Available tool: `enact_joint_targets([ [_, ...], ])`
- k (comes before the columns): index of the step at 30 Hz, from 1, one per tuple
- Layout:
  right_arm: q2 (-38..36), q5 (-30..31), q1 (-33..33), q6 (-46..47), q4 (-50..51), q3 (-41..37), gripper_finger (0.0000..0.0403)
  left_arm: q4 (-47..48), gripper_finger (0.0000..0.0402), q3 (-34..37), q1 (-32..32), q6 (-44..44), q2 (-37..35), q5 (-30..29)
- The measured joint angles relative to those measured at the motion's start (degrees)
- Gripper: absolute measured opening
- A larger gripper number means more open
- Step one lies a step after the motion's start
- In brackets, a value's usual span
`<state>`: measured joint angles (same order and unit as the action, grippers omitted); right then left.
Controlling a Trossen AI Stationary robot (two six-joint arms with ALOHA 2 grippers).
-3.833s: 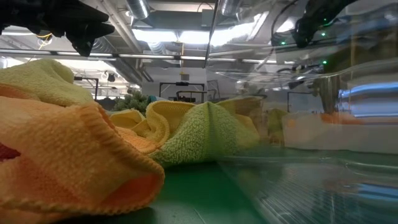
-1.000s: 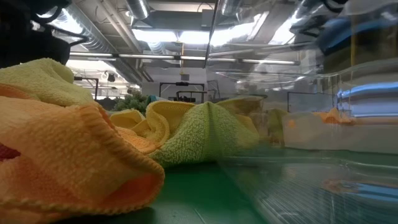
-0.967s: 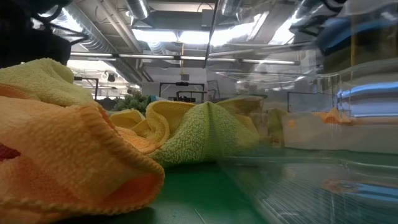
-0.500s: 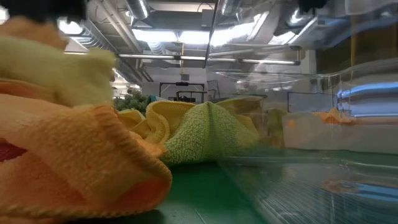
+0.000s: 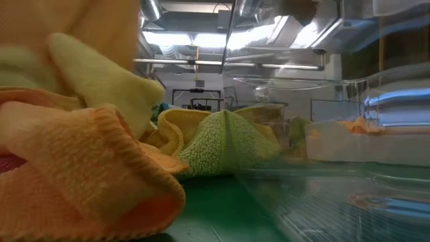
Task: Sort microfiber towel by color & place in baskets
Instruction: Put the orange microfiber towel into the white bin
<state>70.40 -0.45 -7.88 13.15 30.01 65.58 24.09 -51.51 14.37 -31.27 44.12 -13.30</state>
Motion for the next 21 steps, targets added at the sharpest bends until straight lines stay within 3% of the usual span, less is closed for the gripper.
enact_joint_targets([
  [6, 2.40, 1.65, 0.00, -0.08, -7.44, 0.02, 0.0205, -16.70, 0.0000, -0.09, 0.00, 14.70, 0.99, -6.35],
  [10, 4.81, 5.96, 0.02, -1.20, -14.43, 0.02, 0.0205, -26.75, 0.0000, -0.11, 0.00, 23.12, 2.58, -6.93],
  [18, 9.43, 16.75, 0.02, -15.54, -30.80, 0.02, 0.0205, -34.56, 0.0000, -0.11, 0.00, 31.77, 5.76, -6.91],
  [21, 11.08, 17.83, 0.02, -18.68, -36.34, 0.04, 0.0205, -34.98, 0.0000, -0.11, 0.00, 31.92, 7.23, -6.91],
])
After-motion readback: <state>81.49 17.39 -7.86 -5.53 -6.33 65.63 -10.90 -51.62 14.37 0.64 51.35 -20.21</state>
